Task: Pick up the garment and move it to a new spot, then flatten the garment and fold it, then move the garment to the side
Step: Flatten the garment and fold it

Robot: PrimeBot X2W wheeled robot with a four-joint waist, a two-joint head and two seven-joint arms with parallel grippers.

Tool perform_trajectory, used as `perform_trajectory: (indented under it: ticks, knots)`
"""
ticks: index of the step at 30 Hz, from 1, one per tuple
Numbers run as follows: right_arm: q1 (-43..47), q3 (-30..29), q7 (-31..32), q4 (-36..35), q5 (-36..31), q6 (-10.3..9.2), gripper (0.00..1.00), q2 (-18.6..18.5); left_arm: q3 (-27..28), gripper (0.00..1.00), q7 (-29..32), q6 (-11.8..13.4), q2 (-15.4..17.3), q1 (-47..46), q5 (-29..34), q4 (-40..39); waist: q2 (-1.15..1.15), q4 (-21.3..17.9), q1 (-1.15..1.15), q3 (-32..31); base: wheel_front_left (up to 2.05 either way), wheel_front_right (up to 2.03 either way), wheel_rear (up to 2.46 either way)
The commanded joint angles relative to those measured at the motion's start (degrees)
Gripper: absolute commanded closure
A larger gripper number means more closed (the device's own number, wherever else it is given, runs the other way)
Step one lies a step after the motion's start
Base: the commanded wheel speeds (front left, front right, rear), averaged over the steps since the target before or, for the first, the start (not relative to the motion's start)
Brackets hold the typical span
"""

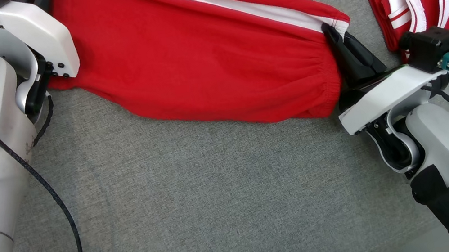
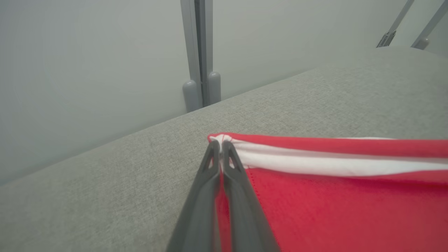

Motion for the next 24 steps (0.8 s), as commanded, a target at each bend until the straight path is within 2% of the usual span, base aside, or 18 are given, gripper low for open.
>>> perform_trajectory:
  ticks: [1, 4, 5, 6, 7, 8, 9, 10, 11, 12, 24]
  knots:
    - [-0.66, 0.05, -0.32, 0.42, -0.17, -0.03, 1.00, -0.27, 0.03, 1.00, -0.56, -0.13, 0.49, -1.18, -0.03, 0.75, 0.00, -0.17, 0.00, 0.10, 0.00, 0.00, 0.00]
    - [-0.94, 0.01, -0.32, 0.96, -0.37, -0.03, 0.99, 0.09, -0.68, 1.00, -1.27, -0.53, -0.25, -1.81, -0.30, 2.49, 0.00, -0.22, 0.00, 0.08, 0.00, 0.00, 0.00]
    - [-1.01, 0.03, -0.32, 1.06, -0.50, -0.03, 0.94, 0.18, -0.94, 0.94, -1.41, -0.62, -0.46, -2.03, -0.35, 2.87, 0.00, -0.18, 0.00, 0.04, 0.00, 0.00, 0.00]
    - [-1.06, 0.10, -0.32, 1.19, -0.58, -0.03, 0.89, 0.27, -1.16, 0.74, -1.70, -0.77, -0.62, -2.17, -0.52, 3.25, 0.00, -0.15, 0.00, 0.00, 0.00, 0.00, 0.00]
    - [-1.09, 0.22, -0.32, 1.32, -0.70, -0.03, 0.82, 0.33, -1.34, 0.60, -1.81, -0.86, -0.78, -2.15, -0.74, 3.64, 0.00, -0.10, 0.00, -0.04, 0.00, 0.00, 0.00]
    - [-1.18, 0.49, -0.32, 1.34, -0.83, -0.03, 0.69, 0.31, -1.55, 0.45, -1.90, -0.97, -0.93, -2.12, -0.93, 4.12, 0.00, -0.03, 0.00, -0.08, 0.00, 0.00, 0.00]
    - [-1.27, 0.62, -0.32, 1.40, -0.83, -0.03, 0.59, 0.32, -1.68, 0.00, -2.06, -0.97, -0.97, -2.39, -1.13, 4.46, 0.00, 0.04, 0.00, -0.10, 0.00, 0.00, 0.00]
    - [-1.36, 0.73, -0.31, 1.43, -0.72, -0.03, 0.46, 0.42, -1.80, 0.00, -2.17, -1.00, -0.99, -2.74, -1.38, 4.72, 0.00, 0.08, 0.00, -0.12, 0.00, 0.00, 0.00]
    - [-1.47, 0.81, -0.28, 1.43, -0.72, -0.02, 0.13, 0.51, -2.01, 0.00, -2.26, -1.06, -1.07, -2.97, -1.58, 4.95, 0.00, 0.13, 0.00, -0.15, 0.00, 0.00, 0.00]
    - [-1.55, 0.86, -0.21, 1.42, -0.74, -0.02, 0.00, 0.55, -2.25, 0.00, -2.42, -1.02, -1.21, -3.10, -1.81, 5.18, 0.00, 0.18, 0.00, -0.21, 0.00, 0.00, 0.00]
    - [-0.15, 0.32, -0.21, 2.61, -1.33, -0.02, 0.00, -0.46, -6.17, 0.00, -4.06, -1.08, -0.26, -0.22, -6.16, 3.80, 0.00, 0.84, 0.00, -3.98, 0.00, 0.00, 0.00]
